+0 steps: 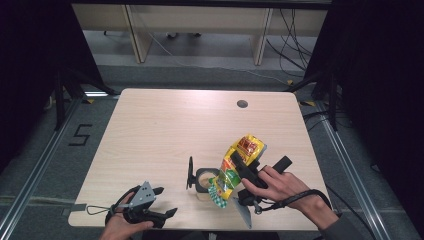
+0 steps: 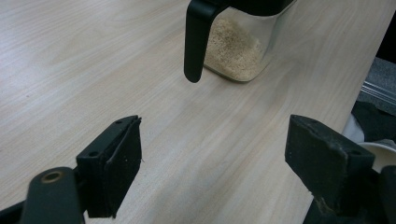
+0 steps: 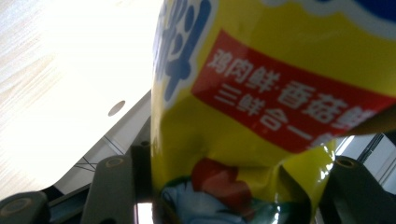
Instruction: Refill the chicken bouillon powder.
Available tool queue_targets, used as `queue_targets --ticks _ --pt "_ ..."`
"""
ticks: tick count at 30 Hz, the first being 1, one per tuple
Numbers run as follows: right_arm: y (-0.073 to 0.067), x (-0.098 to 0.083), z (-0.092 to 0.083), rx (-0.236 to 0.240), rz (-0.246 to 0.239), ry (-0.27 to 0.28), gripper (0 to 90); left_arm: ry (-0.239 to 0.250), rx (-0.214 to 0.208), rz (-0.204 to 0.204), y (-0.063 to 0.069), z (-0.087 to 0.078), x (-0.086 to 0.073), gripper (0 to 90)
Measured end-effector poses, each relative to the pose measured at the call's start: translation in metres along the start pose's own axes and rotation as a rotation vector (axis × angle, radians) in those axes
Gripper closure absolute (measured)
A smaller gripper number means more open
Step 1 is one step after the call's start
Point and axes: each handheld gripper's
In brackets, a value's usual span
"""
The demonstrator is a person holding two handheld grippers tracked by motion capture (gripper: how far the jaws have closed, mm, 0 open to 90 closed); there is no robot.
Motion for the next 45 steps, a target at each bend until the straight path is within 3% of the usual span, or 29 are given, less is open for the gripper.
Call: queue_targets --ticks 1,5,6,7,9,13,14,15,18,19,20,22,24,26,36,40,45 --pt "0.0025 -0.0001 0.0008 -0.013 -0.029 0.014 44.4 -0.005 0.002 0.000 0.0001 -0.0003 0.0002 18.4" --pt "0.0038 -0.0011 0.0007 -0.018 -0.034 0.015 44.4 0.016 -0.008 -0.018 0.0015 0.0014 -0.0007 18.4" --pt "0.0039 -0.0015 0.0006 -0.017 -0.036 0.015 44.4 0.001 -0.001 0.000 0.0002 0.0001 -0.0001 18.4" --pt "0.0008 -0.0016 -0.0010 0.000 0.004 -0.002 44.5 0.007 -0.003 -0.002 0.0000 0.0007 -0.0003 18.4" --pt "0.0036 -0.0029 -0.0002 -0.019 -0.031 0.013 44.4 -0.005 0.003 0.001 0.0000 -0.0002 0.0001 18.4" --pt "0.0010 -0.0040 -0.0012 0.006 0.003 -0.004 44.4 0.009 -0.007 -0.007 0.0009 0.0012 -0.0005 18.4" --pt "0.0033 -0.0044 0.0002 -0.006 -0.025 0.015 44.5 0.016 -0.008 -0.013 0.0011 0.0016 -0.0005 18.4" --pt "0.0006 -0.0039 -0.0011 -0.001 0.001 -0.003 44.5 0.005 -0.003 -0.006 0.0006 0.0006 -0.0002 18.4" --pt "0.0034 -0.0039 0.0004 -0.014 -0.035 0.014 44.5 0.013 -0.003 -0.012 0.0011 0.0014 -0.0007 18.4" --pt "0.0034 -0.0040 0.0004 -0.011 -0.033 0.014 44.4 0.007 -0.003 -0.006 0.0008 0.0009 -0.0005 18.4" --pt "0.0005 -0.0039 -0.0008 0.004 0.004 -0.002 44.5 0.010 -0.007 -0.007 0.0008 0.0013 -0.0006 18.4" --pt "0.0029 -0.0045 0.0002 -0.013 -0.029 0.013 44.5 0.010 -0.007 -0.007 0.0006 0.0011 -0.0004 18.4" --pt "0.0008 -0.0047 -0.0012 0.012 -0.002 0.001 44.5 0.010 -0.005 -0.012 0.0010 0.0010 -0.0004 18.4" --pt "0.0020 -0.0052 -0.0002 -0.011 -0.030 0.012 44.5 0.006 -0.002 -0.006 0.0009 0.0009 -0.0005 18.4" --pt "0.0028 -0.0066 -0.0002 -0.008 -0.015 0.018 44.5 0.016 -0.008 -0.013 0.0012 0.0016 -0.0007 18.4" --pt "0.0031 -0.0067 -0.0003 -0.016 -0.018 0.015 44.5 -0.003 0.001 0.001 0.0001 -0.0010 0.0002 18.4" --pt "0.0020 -0.0071 -0.0011 -0.010 -0.002 0.009 44.5 0.013 -0.001 -0.025 0.0023 0.0006 -0.0006 18.4"
Point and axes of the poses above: each handheld gripper's, and its own axes: z roughly forward along the jaws, x roughly out of its top, y roughly to its right, and after that the axes turned 10 degrees about -z, right-handed
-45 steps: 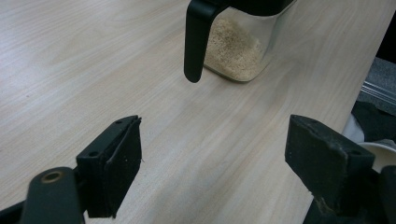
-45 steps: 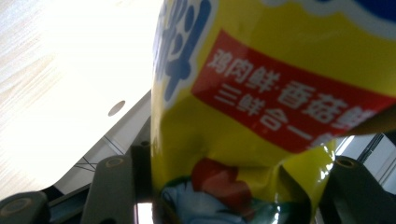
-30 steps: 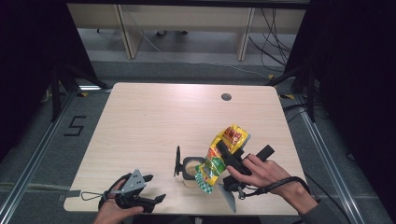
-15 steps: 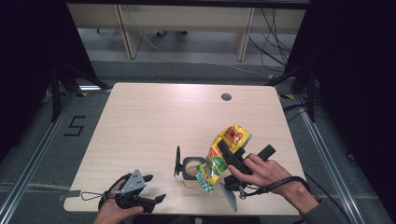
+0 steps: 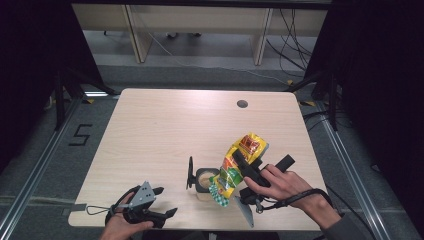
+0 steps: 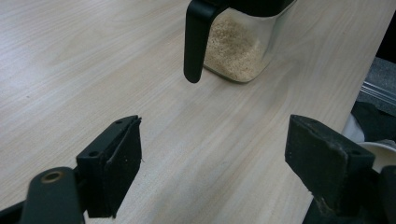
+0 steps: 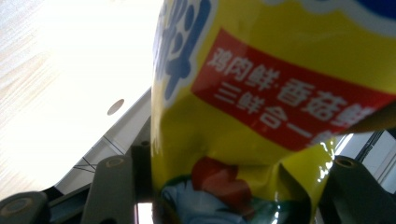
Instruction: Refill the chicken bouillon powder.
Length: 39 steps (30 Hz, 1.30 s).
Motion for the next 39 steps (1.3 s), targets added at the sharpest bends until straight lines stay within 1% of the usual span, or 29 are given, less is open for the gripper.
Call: queue_targets --ticks 1,2,4,7,8,9,10,11,12,13,14,15,16,17,19,21,23,24,25,28,29,30,31,32,33,34,37,38,39 --pt "0.0010 -0.0003 0.0005 -0.008 -0.014 0.007 44.6 -0.023 0.010 0.028 -0.0020 -0.0011 0.0007 18.4" --pt "0.0012 -0.0007 0.0008 0.002 -0.012 0.009 44.6 -0.004 -0.004 0.012 -0.0008 0.0003 0.0003 18.4" --pt "0.0002 -0.0012 0.0005 0.001 -0.002 0.006 44.6 -0.014 0.003 0.027 -0.0020 -0.0005 0.0007 18.4" --pt "0.0007 -0.0013 0.0000 0.000 -0.010 0.004 44.6 -0.012 0.001 0.024 -0.0018 -0.0006 0.0007 18.4" --pt "0.0004 -0.0012 -0.0005 -0.006 -0.010 0.003 44.6 0.000 -0.001 0.001 -0.0001 0.0000 0.0000 18.4" --pt "0.0004 -0.0011 -0.0007 -0.007 -0.009 0.003 44.6 0.002 -0.001 0.002 0.0000 -0.0001 0.0001 18.4" --pt "-0.0019 -0.0007 -0.0021 0.005 0.021 -0.010 44.6 0.001 -0.001 0.002 0.0000 -0.0002 0.0002 18.4" --pt "-0.0017 -0.0007 -0.0022 0.006 0.021 -0.010 44.6 -0.001 0.002 0.002 0.0001 -0.0003 0.0002 18.4" --pt "0.0006 -0.0010 -0.0010 -0.007 -0.008 0.003 44.6 0.000 -0.001 0.004 -0.0001 0.0000 0.0002 18.4" --pt "0.0006 -0.0011 -0.0010 -0.008 -0.009 0.004 44.6 -0.007 0.002 0.011 -0.0007 -0.0003 0.0003 18.4" --pt "0.0006 -0.0013 -0.0012 -0.009 -0.009 0.003 44.6 -0.023 0.009 0.029 -0.0019 -0.0011 0.0008 18.4" --pt "0.0006 -0.0014 -0.0013 -0.009 -0.009 0.004 44.6 -0.020 0.004 0.028 -0.0019 -0.0008 0.0008 18.4" --pt "0.0007 -0.0018 -0.0014 -0.010 -0.011 0.005 44.6 0.002 -0.007 0.013 -0.0010 0.0009 0.0002 18.4" --pt "0.0010 -0.0022 -0.0011 0.001 -0.007 0.008 44.6 -0.002 -0.004 0.005 -0.0006 0.0007 -0.0001 18.4" --pt "0.0010 -0.0027 -0.0011 -0.002 -0.006 0.008 44.6 -0.011 0.000 0.023 -0.0013 -0.0003 0.0006 18.4" --pt "0.0009 -0.0027 -0.0016 -0.013 -0.009 0.005 44.6 -0.006 -0.003 0.021 -0.0014 0.0005 0.0004 18.4" --pt "0.0013 -0.0026 -0.0013 0.000 -0.010 0.010 44.6 -0.002 -0.006 0.019 -0.0013 0.0010 0.0000 18.4" --pt "0.0012 -0.0025 -0.0014 0.002 -0.011 0.010 44.6 -0.011 -0.001 0.023 -0.0013 -0.0001 0.0006 18.4" --pt "0.0008 -0.0023 -0.0019 -0.009 -0.016 0.006 44.6 -0.001 -0.001 0.002 0.0000 0.0000 0.0001 18.4" --pt "0.0005 -0.0021 -0.0014 -0.007 -0.015 0.005 44.6 -0.002 0.002 0.003 -0.0001 -0.0002 0.0002 18.4" --pt "0.0004 -0.0019 -0.0014 -0.007 -0.015 0.004 44.6 -0.021 0.009 0.026 -0.0017 -0.0011 0.0006 18.4" --pt "0.0005 -0.0016 -0.0011 0.003 -0.012 0.009 44.6 -0.009 -0.001 0.014 -0.0008 -0.0001 0.0003 18.4" --pt "0.0003 -0.0012 -0.0010 0.004 -0.013 0.010 44.6 -0.004 -0.005 0.021 -0.0013 0.0005 0.0004 18.4" --pt "0.0001 -0.0006 -0.0012 -0.004 -0.019 0.010 44.6 -0.010 -0.001 0.020 -0.0011 -0.0001 0.0006 18.4" --pt "0.0003 -0.0002 -0.0006 0.008 -0.020 0.016 44.6 -0.008 0.000 0.017 -0.0008 -0.0002 0.0005 18.4" --pt "0.0001 0.0002 -0.0006 0.005 -0.020 0.015 44.7 -0.003 0.000 0.004 -0.0001 -0.0001 0.0002 18.4" --pt "-0.0011 0.0014 -0.0012 0.000 -0.020 0.013 44.7 -0.001 -0.001 0.003 -0.0003 0.0000 0.0001 18.4" --pt "-0.0016 0.0012 -0.0014 -0.002 -0.018 0.014 44.7 -0.011 0.001 0.019 -0.0013 -0.0002 0.0005 18.4" --pt "-0.0016 0.0008 -0.0015 -0.005 -0.017 0.014 45.0 -0.008 -0.002 0.024 -0.0015 0.0004 0.0004 18.4"
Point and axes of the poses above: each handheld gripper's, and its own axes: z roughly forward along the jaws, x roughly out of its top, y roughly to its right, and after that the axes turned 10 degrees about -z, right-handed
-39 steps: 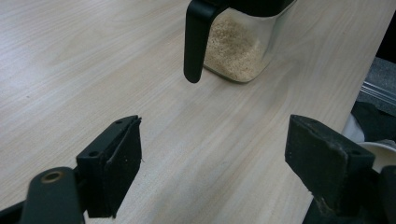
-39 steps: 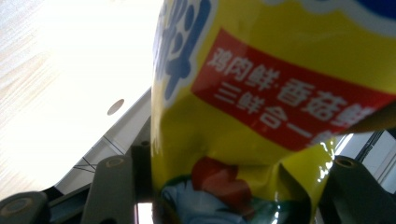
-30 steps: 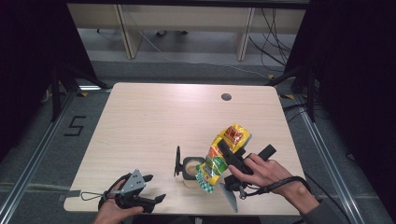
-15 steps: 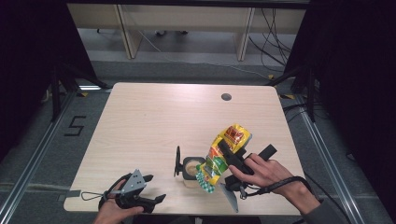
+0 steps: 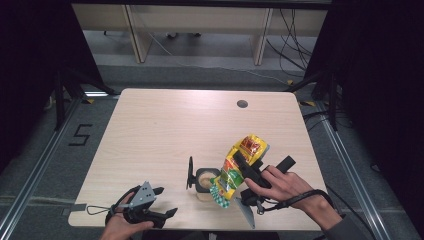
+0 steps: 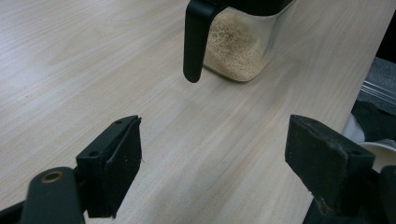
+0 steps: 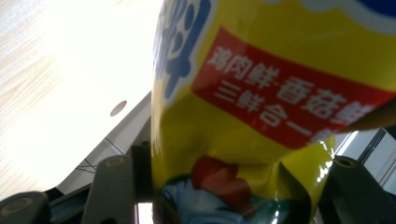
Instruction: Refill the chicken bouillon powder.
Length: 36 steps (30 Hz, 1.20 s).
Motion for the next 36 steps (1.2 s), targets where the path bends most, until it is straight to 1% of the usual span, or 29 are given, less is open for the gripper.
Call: queue_targets --ticks 1,2,3,5,7,9,10,11,12,13,14,16,18,19,20,21,22,23,25,26,28,30,31,32,34,35,36 --pt "0.0005 -0.0008 0.0000 0.013 0.005 0.001 45.1 0.003 -0.003 -0.015 0.0010 0.0004 -0.0004 18.4" --pt "0.0002 -0.0012 -0.0004 -0.001 0.004 -0.004 45.2 -0.001 -0.002 -0.022 0.0015 0.0001 -0.0002 18.4" --pt "0.0006 -0.0018 -0.0004 0.001 0.003 -0.006 45.2 0.001 -0.001 0.002 -0.0001 0.0001 0.0003 18.4" --pt "0.0007 -0.0009 0.0000 0.004 -0.007 -0.004 45.2 0.002 -0.002 -0.003 -0.0001 0.0004 0.0002 18.4" --pt "0.0003 0.0003 0.0004 0.008 0.001 0.004 45.6 0.000 -0.002 -0.002 0.0000 0.0004 0.0000 18.4" --pt "0.0006 0.0003 0.0002 0.002 0.002 0.001 45.7 -0.002 0.001 -0.002 0.0002 0.0002 0.0000 18.4" --pt "0.0012 -0.0001 0.0005 0.012 0.007 0.003 45.7 -0.005 0.004 0.001 -0.0002 0.0003 0.0001 18.4" --pt "0.0012 -0.0003 -0.0001 -0.001 0.007 -0.001 45.7 -0.014 0.007 0.011 -0.0009 -0.0002 0.0003 18.4" --pt "0.0013 -0.0003 0.0000 0.000 0.008 -0.001 45.7 -0.004 0.004 -0.007 0.0002 0.0004 -0.0001 18.4" --pt "0.0013 -0.0001 0.0005 0.012 0.008 0.004 45.7 -0.005 0.000 -0.008 0.0004 0.0000 0.0001 18.4" --pt "0.0008 0.0006 0.0002 0.004 -0.002 0.005 45.7 -0.005 0.000 0.000 -0.0001 -0.0001 0.0003 18.4" --pt "0.0004 0.0003 -0.0001 0.002 0.001 0.004 45.7 -0.002 0.002 -0.001 0.0001 0.0001 0.0001 18.4" --pt "0.0000 0.0000 -0.0007 0.003 0.006 0.000 45.7 0.009 -0.005 -0.007 0.0005 0.0009 -0.0004 18.4" --pt "0.0002 -0.0007 -0.0008 0.013 0.013 0.003 45.7 0.005 -0.003 -0.003 0.0001 0.0008 -0.0002 18.4" --pt "0.0000 -0.0010 -0.0014 0.002 0.013 -0.001 45.8 -0.005 0.000 -0.001 -0.0001 -0.0001 0.0003 18.4" --pt "0.0002 -0.0019 -0.0012 0.012 0.018 0.001 45.8 0.000 -0.001 -0.007 0.0001 0.0003 0.0003 18.4" --pt "0.0001 -0.0023 -0.0013 0.010 0.019 -0.001 45.8 0.004 -0.002 -0.012 0.0004 0.0006 0.0002 18.4" --pt "-0.0001 -0.0027 -0.0014 0.000 0.015 -0.005 45.8 -0.015 0.009 0.013 -0.0013 -0.0004 0.0005 18.4" --pt "-0.0002 -0.0029 -0.0012 0.000 0.014 -0.004 45.7 -0.014 0.009 0.004 -0.0005 0.0001 0.0002 18.4" --pt "-0.0003 -0.0027 -0.0008 0.012 0.018 0.000 45.7 -0.014 0.012 -0.009 0.0001 0.0003 -0.0001 18.4" --pt "-0.0004 -0.0020 -0.0013 0.002 0.014 -0.002 45.8 -0.006 0.001 -0.019 0.0009 0.0001 -0.0001 18.4" --pt "-0.0003 -0.0019 -0.0013 0.003 0.015 -0.001 45.7 0.006 -0.003 -0.010 0.0003 0.0004 0.0000 18.4" --pt "-0.0003 -0.0020 -0.0011 0.002 0.015 -0.002 45.8 0.007 -0.003 -0.013 0.0005 0.0002 0.0001 18.4" --pt "-0.0001 -0.0023 -0.0005 0.014 0.018 0.000 45.8 -0.015 0.006 0.014 -0.0014 -0.0015 0.0009 18.4" --pt "-0.0001 -0.0027 -0.0005 0.013 0.022 0.000 45.8 -0.008 0.004 0.005 -0.0008 -0.0008 0.0006 18.4" --pt "-0.0003 -0.0026 -0.0010 0.002 0.017 -0.002 45.7 0.012 -0.005 -0.019 0.0008 0.0008 -0.0002 18.4" --pt "-0.0003 -0.0026 -0.0013 0.003 0.017 -0.001 45.8 0.001 -0.001 -0.001 -0.0002 0.0002 0.0003 18.4"
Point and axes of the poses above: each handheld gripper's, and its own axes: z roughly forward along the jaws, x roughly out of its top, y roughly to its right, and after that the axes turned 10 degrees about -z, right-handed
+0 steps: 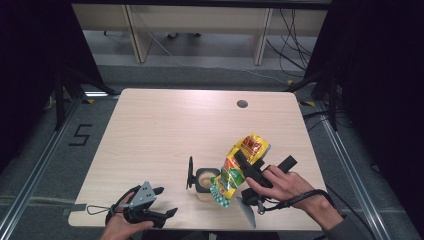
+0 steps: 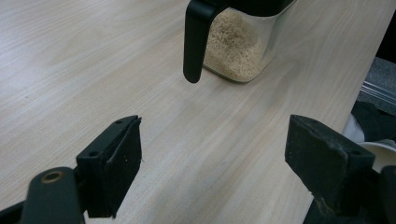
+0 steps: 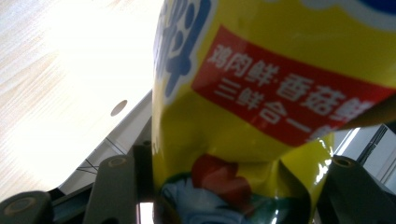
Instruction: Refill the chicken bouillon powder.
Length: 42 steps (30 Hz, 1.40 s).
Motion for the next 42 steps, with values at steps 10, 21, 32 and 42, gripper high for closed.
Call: queue_targets --ticks 10,21,32,42 --pt "-0.0006 -0.0010 -0.0013 0.009 0.013 0.000 45.8 0.000 -0.001 -0.006 0.0006 -0.0002 0.0004 18.4" --pt "-0.0022 0.0000 -0.0013 0.012 0.014 0.005 45.8 -0.004 0.003 -0.005 0.0001 -0.0007 0.0007 18.4" --pt "-0.0026 -0.0009 -0.0024 0.017 0.018 0.001 45.8 -0.002 0.000 -0.006 0.0006 -0.0005 0.0006 18.4" --pt "-0.0027 -0.0003 -0.0023 0.005 0.009 0.002 45.8 -0.001 0.000 -0.003 0.0003 -0.0001 0.0006 18.4"
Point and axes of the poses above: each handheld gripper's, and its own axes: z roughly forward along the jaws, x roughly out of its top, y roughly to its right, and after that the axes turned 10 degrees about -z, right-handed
